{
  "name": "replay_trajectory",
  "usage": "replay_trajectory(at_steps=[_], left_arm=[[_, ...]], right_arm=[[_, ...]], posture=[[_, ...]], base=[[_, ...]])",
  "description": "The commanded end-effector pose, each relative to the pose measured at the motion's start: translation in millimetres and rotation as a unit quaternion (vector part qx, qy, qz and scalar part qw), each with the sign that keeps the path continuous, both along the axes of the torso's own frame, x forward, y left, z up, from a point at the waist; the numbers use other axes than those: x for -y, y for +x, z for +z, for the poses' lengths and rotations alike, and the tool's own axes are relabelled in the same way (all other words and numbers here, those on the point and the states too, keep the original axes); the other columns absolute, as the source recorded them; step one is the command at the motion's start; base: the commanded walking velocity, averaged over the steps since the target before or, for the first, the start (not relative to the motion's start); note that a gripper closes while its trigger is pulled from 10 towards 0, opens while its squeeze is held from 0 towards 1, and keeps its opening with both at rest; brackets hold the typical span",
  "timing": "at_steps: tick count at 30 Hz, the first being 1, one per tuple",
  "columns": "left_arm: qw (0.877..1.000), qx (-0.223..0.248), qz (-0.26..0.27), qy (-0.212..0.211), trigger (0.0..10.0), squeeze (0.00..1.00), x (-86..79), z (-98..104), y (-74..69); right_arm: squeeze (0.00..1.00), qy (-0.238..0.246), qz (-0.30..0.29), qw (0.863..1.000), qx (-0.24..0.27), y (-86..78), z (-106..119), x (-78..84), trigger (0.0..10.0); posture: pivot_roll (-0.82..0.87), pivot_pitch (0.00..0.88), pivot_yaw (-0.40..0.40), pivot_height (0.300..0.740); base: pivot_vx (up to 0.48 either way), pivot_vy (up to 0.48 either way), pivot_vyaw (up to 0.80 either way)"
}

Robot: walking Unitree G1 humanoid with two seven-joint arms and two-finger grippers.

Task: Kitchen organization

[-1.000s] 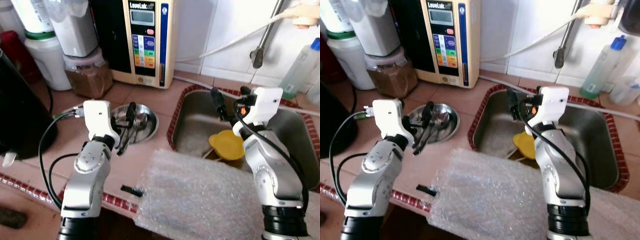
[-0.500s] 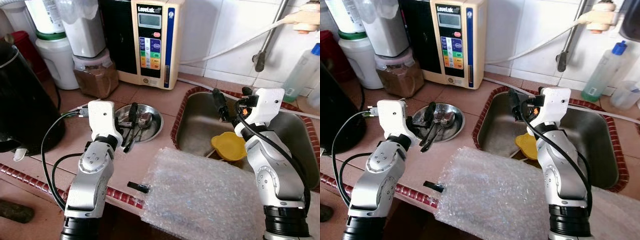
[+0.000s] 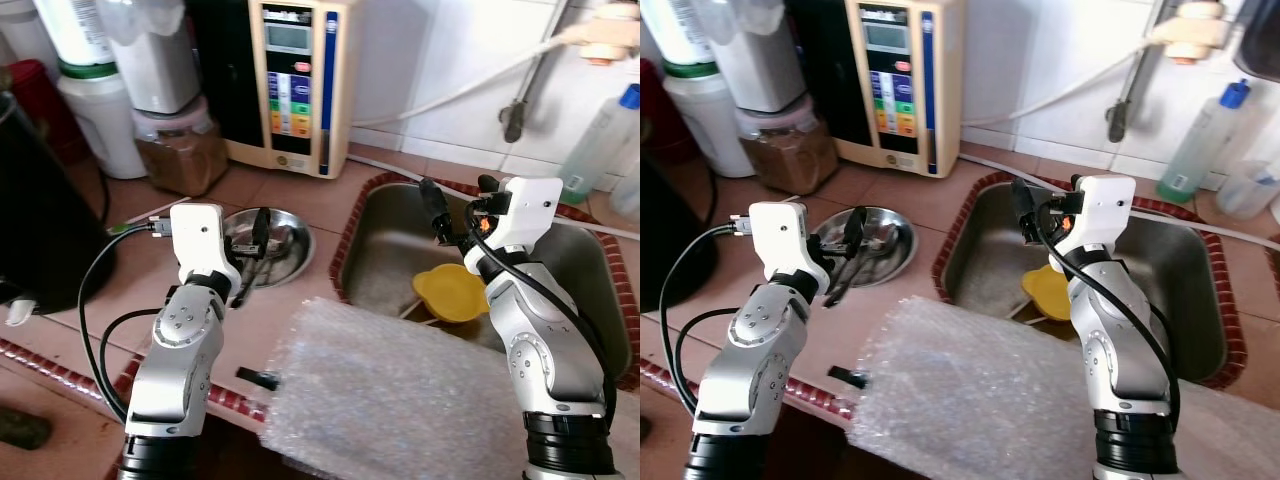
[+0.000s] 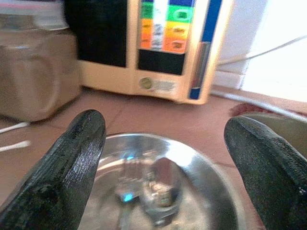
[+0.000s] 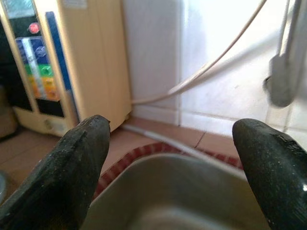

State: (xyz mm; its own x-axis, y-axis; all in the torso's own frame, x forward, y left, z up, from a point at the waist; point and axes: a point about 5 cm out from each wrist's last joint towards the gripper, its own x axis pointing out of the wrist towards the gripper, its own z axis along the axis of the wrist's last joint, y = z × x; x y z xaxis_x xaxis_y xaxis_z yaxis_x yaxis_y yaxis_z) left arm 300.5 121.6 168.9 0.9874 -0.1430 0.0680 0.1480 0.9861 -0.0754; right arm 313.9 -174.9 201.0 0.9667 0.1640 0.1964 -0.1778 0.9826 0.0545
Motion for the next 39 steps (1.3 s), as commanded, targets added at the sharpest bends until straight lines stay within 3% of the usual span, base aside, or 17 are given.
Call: replay_trajectory(at_steps=[1, 16, 24, 31, 39], left_arm=[[1.0, 0.002, 0.009, 0.001, 10.0, 0.0, -7.2, 2.4, -0.4], [1.0, -0.004, 0.011, -0.013, 10.0, 0.0, -8.0, 1.2, 0.0], [1.0, -0.015, 0.014, 0.022, 10.0, 0.0, -10.8, -3.6, 2.2], [1.0, -0.008, 0.0, 0.013, 10.0, 0.0, -4.2, 0.0, 2.2], [0.998, -0.059, 0.005, -0.017, 10.0, 0.0, -3.9, -11.0, -0.2]], right_arm=[[0.0, 0.002, 0.008, 1.0, 0.0, 0.7, 1.1, -5.0, 10.0], [0.0, 0.003, 0.009, 1.0, -0.002, 0.6, 0.1, -6.5, 10.0], [0.0, 0.005, 0.013, 1.0, -0.004, 0.3, -0.6, -8.4, 10.0], [0.0, 0.008, 0.016, 1.0, -0.003, 1.2, 0.2, -8.5, 10.0], [0.0, 0.01, 0.017, 1.0, -0.012, 1.0, -2.1, -10.0, 10.0]], posture=[[-0.06, 0.078, 0.006, 0.74], [-0.06, 0.079, 0.004, 0.74], [-0.06, 0.078, -0.001, 0.74], [-0.06, 0.076, -0.004, 0.74], [-0.06, 0.072, -0.006, 0.74]], base=[[0.0, 0.0, 0.0], [0.0, 0.0, 0.0], [0.0, 0.0, 0.0], [0.0, 0.0, 0.0], [0.0, 0.0, -0.29]])
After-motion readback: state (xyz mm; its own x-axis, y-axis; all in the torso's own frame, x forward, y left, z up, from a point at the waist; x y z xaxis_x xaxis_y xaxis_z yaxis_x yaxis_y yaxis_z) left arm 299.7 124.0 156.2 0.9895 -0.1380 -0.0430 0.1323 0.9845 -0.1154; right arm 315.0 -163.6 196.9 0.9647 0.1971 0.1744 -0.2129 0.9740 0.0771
